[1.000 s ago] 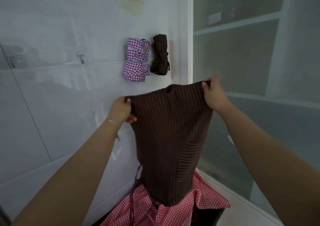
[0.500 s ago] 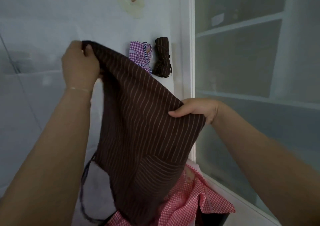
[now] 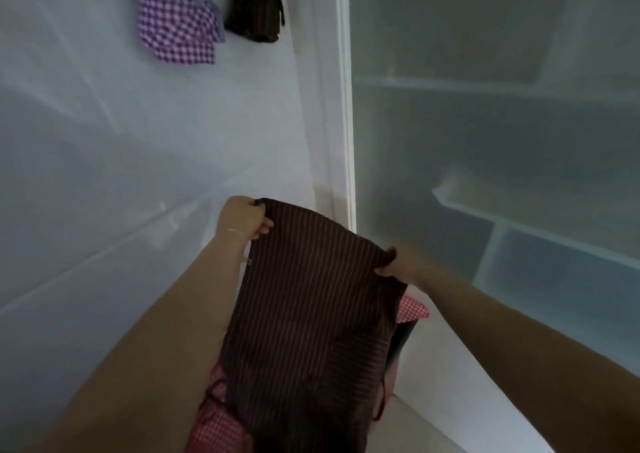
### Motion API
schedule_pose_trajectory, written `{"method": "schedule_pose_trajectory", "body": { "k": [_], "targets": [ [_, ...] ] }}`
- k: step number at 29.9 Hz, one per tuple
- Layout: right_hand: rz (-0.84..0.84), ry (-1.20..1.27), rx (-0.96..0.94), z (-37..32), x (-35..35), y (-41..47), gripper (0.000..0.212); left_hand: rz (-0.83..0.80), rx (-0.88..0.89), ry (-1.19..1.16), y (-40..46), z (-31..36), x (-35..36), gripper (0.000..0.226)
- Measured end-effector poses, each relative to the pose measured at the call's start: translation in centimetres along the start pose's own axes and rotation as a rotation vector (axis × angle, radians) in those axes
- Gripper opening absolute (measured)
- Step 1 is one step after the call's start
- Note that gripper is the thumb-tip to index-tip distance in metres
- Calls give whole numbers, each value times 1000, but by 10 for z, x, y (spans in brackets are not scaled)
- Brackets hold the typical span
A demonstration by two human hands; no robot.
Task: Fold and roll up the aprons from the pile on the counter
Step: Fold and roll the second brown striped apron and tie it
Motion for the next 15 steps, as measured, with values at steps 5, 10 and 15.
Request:
{"method": "schedule_pose_trajectory", "body": {
  "k": [5, 10, 15],
  "targets": [
    [193, 52, 55, 43, 15, 16, 50, -100, -78, -117, 26, -50, 64, 19],
    [489, 362, -45, 50, 20, 34, 54, -406, 70, -332, 29, -50, 114, 99],
    [283, 350, 34, 86, 88, 46, 85, -375, 148, 396, 18, -145, 165, 113]
  ]
}}
Point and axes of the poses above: each hand's wrist, its own y-axis towards the middle knuckle, its own x-axis out of the palm, z = x × y, the point moved 3 cm from there along y, towards the middle knuckle, and after that the axes turned 1 degree about -y, right-handed, at the moved point
